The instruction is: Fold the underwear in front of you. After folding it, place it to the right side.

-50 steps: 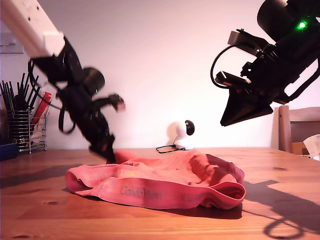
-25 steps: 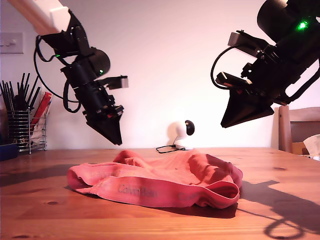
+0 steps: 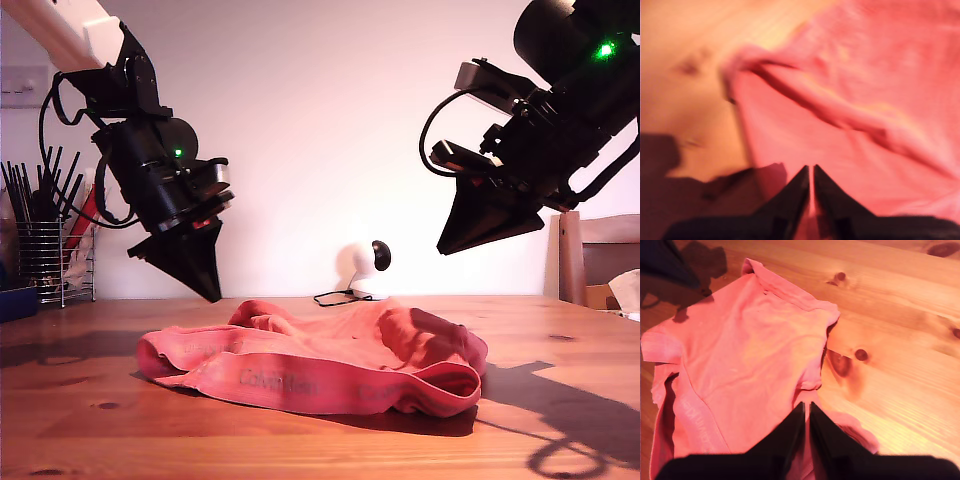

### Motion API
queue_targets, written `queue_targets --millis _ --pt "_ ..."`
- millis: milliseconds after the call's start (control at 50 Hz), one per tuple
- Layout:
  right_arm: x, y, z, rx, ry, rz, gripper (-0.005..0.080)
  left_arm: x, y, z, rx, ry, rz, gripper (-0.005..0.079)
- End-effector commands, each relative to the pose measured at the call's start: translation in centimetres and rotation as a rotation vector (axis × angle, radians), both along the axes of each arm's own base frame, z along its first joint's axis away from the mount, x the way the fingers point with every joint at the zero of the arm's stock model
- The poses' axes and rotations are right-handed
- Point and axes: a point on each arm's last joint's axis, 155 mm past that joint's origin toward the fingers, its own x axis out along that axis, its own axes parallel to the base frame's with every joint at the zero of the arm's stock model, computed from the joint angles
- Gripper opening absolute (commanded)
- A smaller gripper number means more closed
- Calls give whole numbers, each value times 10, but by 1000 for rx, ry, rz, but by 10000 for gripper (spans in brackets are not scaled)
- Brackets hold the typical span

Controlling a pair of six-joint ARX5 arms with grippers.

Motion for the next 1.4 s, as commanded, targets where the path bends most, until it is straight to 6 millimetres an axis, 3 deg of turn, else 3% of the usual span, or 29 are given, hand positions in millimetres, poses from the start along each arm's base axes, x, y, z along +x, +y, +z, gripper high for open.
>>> queue_targets --millis 0,320,620,880,1120,1380 --pt "1 1 -5 -1 10 5 -13 -14 -8 -17 -10 65 10 -22" --pt "1 1 -5 -3 9 4 -13 -58 -14 -63 23 184 -11 -22" --pt "-1 0 -7 -6 20 3 -12 -122 -1 -102 141 355 -46 -22" --pt "-6 -2 -14 -19 55 3 -13 -168 15 -104 324 463 -123 -22" --pt "-5 -4 -13 -26 46 -1 -12 -211 40 -87 454 635 -161 -22" --pt "-1 -4 -10 -19 31 -4 -12 -207 42 -84 473 616 -177 -22"
